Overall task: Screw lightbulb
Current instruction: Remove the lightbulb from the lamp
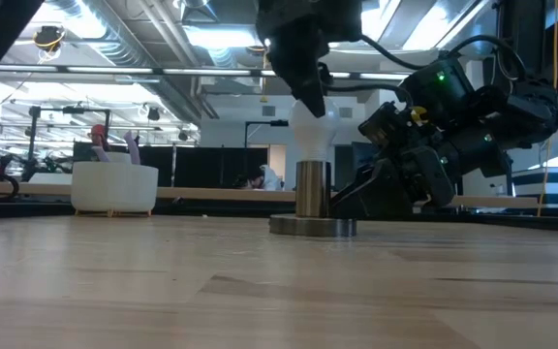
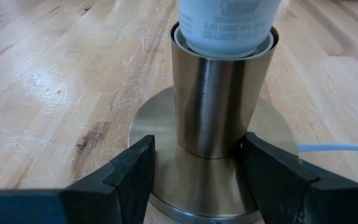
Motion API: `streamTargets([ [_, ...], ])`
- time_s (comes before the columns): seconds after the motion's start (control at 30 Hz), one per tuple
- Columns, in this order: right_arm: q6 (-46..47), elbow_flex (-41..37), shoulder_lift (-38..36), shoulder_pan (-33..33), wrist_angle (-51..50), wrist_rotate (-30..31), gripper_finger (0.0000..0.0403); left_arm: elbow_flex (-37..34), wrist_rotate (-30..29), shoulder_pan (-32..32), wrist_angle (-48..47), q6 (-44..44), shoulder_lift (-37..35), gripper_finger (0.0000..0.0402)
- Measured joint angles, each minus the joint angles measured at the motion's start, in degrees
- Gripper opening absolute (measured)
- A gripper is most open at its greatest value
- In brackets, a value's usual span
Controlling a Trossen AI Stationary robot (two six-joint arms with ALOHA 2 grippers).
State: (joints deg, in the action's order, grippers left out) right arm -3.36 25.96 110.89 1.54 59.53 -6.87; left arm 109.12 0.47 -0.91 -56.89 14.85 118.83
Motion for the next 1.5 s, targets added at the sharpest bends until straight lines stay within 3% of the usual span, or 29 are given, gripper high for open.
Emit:
streamTargets([
  [0.27, 0.0, 0.0, 0.0, 0.0, 0.0, 0.0, 0.0233, 0.0, -0.1, 0.0, -0.5, -1.1, 1.1, 0.0354],
  [0.53, 0.0, 0.0, 0.0, 0.0, 0.0, 0.0, 0.0233, 0.0, -0.4, -0.1, -1.1, -4.2, 1.0, 0.027],
  [0.67, 0.0, 0.0, 0.0, 0.0, 0.0, 0.0, 0.0233, 0.0, -2.3, -0.1, -1.1, -10.5, 0.9, 0.0247],
  [1.13, 1.1, 0.0, 0.0, 0.0, 0.0, -0.2, 0.0232, 0.0, -5.6, -0.8, -1.4, -51.6, 0.9, 0.0267],
  [1.3, 1.4, 0.0, 0.0, 0.0, 0.0, -0.2, 0.0232, 0.0, -5.2, -0.2, 0.5, -57.6, 0.9, 0.0291],
  [1.5, 1.2, 0.0, 0.0, 0.0, 0.0, 0.3, 0.0232, 0.0, -4.7, 0.4, 3.4, -53.7, 0.8, 0.0311],
])
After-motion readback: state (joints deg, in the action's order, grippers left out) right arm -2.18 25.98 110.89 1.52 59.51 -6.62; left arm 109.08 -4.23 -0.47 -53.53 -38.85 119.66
